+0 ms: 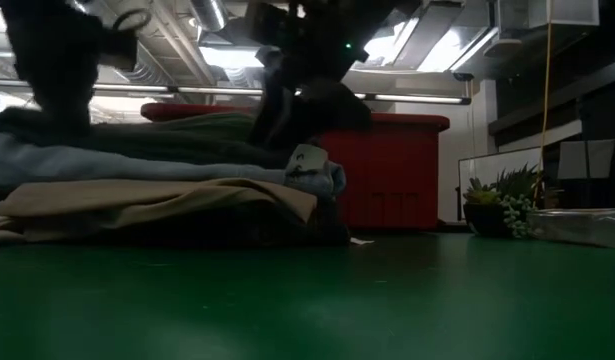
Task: Fold Laundry from Bin
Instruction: Stack the folded green polo shirt on top of the folded light blue pants
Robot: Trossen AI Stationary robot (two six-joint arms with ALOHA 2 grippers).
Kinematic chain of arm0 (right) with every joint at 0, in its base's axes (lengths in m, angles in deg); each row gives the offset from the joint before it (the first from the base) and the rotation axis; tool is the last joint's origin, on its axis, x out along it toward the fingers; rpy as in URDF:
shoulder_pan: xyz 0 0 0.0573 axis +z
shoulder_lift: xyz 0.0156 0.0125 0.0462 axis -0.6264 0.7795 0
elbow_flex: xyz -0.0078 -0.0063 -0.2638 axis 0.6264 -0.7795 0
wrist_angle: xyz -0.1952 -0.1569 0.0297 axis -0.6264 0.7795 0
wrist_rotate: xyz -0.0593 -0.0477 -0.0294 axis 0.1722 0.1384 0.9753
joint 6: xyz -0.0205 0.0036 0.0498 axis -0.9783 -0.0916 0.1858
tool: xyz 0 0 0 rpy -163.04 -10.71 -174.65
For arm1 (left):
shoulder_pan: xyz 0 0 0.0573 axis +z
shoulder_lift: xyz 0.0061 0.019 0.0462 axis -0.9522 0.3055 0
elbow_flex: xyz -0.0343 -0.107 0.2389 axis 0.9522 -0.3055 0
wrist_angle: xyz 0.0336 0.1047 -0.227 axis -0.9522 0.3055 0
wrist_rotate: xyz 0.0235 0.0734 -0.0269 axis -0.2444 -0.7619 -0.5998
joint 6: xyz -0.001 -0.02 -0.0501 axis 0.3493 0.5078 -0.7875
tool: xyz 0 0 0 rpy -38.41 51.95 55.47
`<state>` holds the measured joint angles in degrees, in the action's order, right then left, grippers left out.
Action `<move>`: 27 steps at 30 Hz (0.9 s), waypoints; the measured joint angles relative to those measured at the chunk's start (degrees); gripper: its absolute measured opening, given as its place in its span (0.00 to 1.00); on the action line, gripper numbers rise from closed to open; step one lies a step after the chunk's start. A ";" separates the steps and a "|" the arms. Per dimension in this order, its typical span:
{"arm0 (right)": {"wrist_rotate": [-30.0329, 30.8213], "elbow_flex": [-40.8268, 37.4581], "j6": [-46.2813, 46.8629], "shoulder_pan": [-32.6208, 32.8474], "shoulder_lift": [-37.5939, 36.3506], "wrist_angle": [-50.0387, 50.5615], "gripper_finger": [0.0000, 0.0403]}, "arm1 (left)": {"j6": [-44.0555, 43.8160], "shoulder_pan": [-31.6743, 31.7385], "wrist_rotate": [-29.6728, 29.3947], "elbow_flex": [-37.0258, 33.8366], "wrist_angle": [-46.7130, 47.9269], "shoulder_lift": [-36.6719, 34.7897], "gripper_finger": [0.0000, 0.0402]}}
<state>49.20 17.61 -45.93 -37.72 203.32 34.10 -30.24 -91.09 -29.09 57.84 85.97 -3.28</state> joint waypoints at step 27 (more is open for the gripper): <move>-0.71 13.60 0.11 0.03 -2.16 19.38 0.48 | 6.91 0.02 -1.17 14.35 1.21 -0.14 0.34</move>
<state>48.49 31.21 -45.82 -37.68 201.16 53.48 -23.33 -91.07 -30.26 72.20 87.18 -3.42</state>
